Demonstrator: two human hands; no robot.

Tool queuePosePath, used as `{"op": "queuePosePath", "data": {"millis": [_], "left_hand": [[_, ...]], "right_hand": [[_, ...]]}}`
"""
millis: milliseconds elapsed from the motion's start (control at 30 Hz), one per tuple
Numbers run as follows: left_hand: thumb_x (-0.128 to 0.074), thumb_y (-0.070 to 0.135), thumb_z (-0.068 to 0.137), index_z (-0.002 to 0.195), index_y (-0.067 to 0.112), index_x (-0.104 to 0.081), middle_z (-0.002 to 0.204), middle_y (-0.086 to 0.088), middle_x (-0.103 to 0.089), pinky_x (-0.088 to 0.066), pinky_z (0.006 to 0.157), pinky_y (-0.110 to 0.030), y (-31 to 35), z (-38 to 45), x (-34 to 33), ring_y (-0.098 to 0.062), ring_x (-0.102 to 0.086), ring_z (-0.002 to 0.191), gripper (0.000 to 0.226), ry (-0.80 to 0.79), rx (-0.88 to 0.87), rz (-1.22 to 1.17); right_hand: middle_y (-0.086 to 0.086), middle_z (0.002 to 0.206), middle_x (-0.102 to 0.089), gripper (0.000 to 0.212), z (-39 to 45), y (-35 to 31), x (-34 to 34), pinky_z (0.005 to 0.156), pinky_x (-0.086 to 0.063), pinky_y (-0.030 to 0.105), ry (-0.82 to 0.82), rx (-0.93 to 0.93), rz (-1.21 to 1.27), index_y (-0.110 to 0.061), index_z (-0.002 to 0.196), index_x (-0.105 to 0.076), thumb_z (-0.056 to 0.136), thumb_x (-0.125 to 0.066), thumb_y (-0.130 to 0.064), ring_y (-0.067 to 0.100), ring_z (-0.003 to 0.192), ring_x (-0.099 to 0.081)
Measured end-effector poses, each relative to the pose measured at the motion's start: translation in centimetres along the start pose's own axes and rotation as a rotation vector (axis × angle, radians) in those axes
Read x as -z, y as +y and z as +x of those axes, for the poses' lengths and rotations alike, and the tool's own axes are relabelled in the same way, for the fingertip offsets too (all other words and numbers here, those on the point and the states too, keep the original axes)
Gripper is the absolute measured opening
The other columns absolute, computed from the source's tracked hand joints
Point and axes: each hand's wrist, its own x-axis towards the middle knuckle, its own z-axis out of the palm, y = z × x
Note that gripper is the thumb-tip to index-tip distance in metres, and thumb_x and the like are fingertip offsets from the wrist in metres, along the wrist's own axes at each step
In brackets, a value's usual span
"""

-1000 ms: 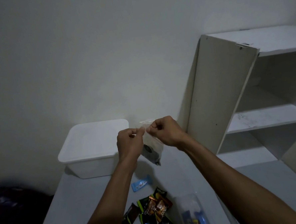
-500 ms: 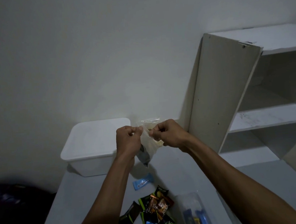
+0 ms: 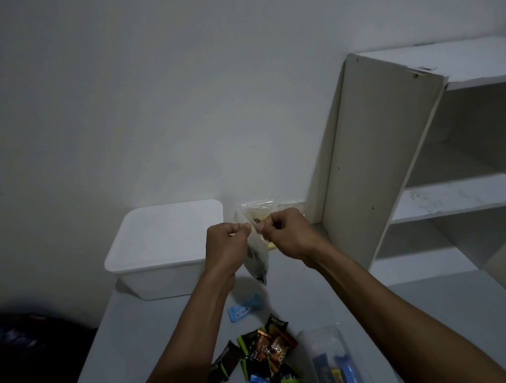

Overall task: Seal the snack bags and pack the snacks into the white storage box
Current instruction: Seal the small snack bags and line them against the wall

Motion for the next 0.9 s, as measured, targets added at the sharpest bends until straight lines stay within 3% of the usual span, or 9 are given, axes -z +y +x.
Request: {"op": "queuePosePath", "data": {"millis": [167, 233, 367, 467, 533, 633, 700, 800, 900], "left_hand": [[-0.065, 0.012, 0.090, 0.055, 0.011, -0.055, 0.060, -0.002, -0.049, -0.039, 0.050, -0.017, -0.1, -0.3, 0.0, -0.012, -0.048, 0.058, 0.036, -0.016, -0.030, 0.071], [-0.065, 0.012, 0.089, 0.054, 0.013, -0.056, 0.061, -0.001, -0.052, -0.040, 0.052, -0.021, -0.3, -0.3, -0.2, -0.012, -0.049, 0.060, 0.037, -0.009, -0.006, 0.051], [-0.068, 0.012, 0.087, 0.063, 0.013, -0.067, 0.076, -0.004, -0.065, -0.046, 0.062, -0.023, -0.4, -0.5, -0.5, -0.013, -0.059, 0.073, 0.024, 0.023, 0.026, -0.021], [-0.068, 0.011, 0.087, 0.070, 0.015, -0.068, 0.081, -0.002, -0.068, -0.044, 0.059, -0.021, -0.3, -0.4, -0.9, -0.009, -0.060, 0.074, 0.017, 0.084, 0.063, -0.087], [-0.068, 0.012, 0.088, 0.071, 0.017, -0.068, 0.077, 0.001, -0.067, -0.042, 0.054, -0.020, -0.2, -0.4, -1.2, -0.006, -0.058, 0.069, 0.018, 0.122, 0.102, -0.137], [-0.067, 0.014, 0.089, 0.076, 0.014, -0.070, 0.075, 0.004, -0.066, -0.044, 0.052, -0.019, -0.2, -0.5, -1.7, -0.006, -0.058, 0.067, 0.013, 0.122, 0.130, -0.172], [-0.068, 0.017, 0.089, 0.081, 0.015, -0.071, 0.080, 0.004, -0.067, -0.044, 0.055, -0.020, -0.2, -0.7, -2.2, -0.006, -0.059, 0.071, 0.008, 0.097, 0.132, -0.182], [-0.070, 0.028, 0.087, 0.084, 0.019, -0.069, 0.094, 0.003, -0.067, -0.043, 0.064, -0.022, -0.9, -0.7, -2.6, -0.010, -0.060, 0.087, 0.010, 0.127, 0.108, -0.195], [-0.067, 0.038, 0.089, 0.107, 0.021, -0.062, 0.113, 0.003, -0.058, -0.041, 0.078, -0.026, -2.4, 0.1, -2.0, -0.016, -0.055, 0.102, 0.025, 0.216, 0.029, -0.095]], "right_hand": [[-0.002, 0.072, -0.064, 0.021, 0.1, 0.8, -0.4, 0.064, -0.046, 0.024, 0.035, -0.006, 0.038, -0.009, 0.082, -0.070, 0.095, -0.063, -0.024, 0.007, 0.066, -0.055], [-0.002, 0.074, -0.065, 0.019, 0.1, 1.0, -0.4, 0.061, -0.044, 0.021, 0.038, -0.017, 0.059, -0.008, 0.086, -0.071, 0.095, -0.062, -0.022, 0.007, 0.066, -0.056], [0.000, 0.074, -0.064, 0.019, -0.2, 1.5, -0.3, 0.060, -0.046, 0.024, 0.052, -0.008, 0.078, -0.007, 0.089, -0.072, 0.094, -0.063, -0.022, 0.010, 0.067, -0.055], [-0.004, 0.085, -0.070, 0.014, -1.1, 2.1, -0.1, 0.068, -0.053, 0.024, 0.051, 0.062, 0.067, -0.017, 0.092, -0.072, 0.090, -0.067, -0.030, 0.012, 0.075, -0.063], [-0.007, 0.097, -0.069, 0.024, -1.8, 3.0, -0.4, 0.070, -0.050, 0.021, 0.043, 0.115, -0.028, -0.022, 0.104, -0.070, 0.086, -0.070, -0.037, 0.007, 0.084, -0.063], [-0.014, 0.097, -0.066, 0.027, -2.4, 4.6, -1.3, 0.067, -0.048, 0.018, 0.206, 0.222, -0.143, -0.026, 0.102, -0.070, 0.084, -0.069, -0.046, 0.000, 0.083, -0.060], [-0.012, 0.087, -0.069, 0.017, -2.4, 5.1, -1.5, 0.065, -0.048, 0.018, 0.326, 0.261, -0.114, -0.024, 0.090, -0.073, 0.089, -0.067, -0.040, 0.001, 0.078, -0.061], [-0.010, 0.081, -0.070, 0.013, -2.3, 5.2, -0.8, 0.063, -0.042, 0.006, 0.397, 0.252, -0.038, -0.019, 0.085, -0.075, 0.092, -0.068, -0.028, 0.001, 0.078, -0.062], [-0.010, 0.082, -0.071, 0.011, -2.7, 5.2, 1.0, 0.068, -0.048, 0.011, 0.374, 0.190, 0.066, -0.019, 0.085, -0.075, 0.091, -0.068, -0.026, 0.002, 0.078, -0.064]]}}
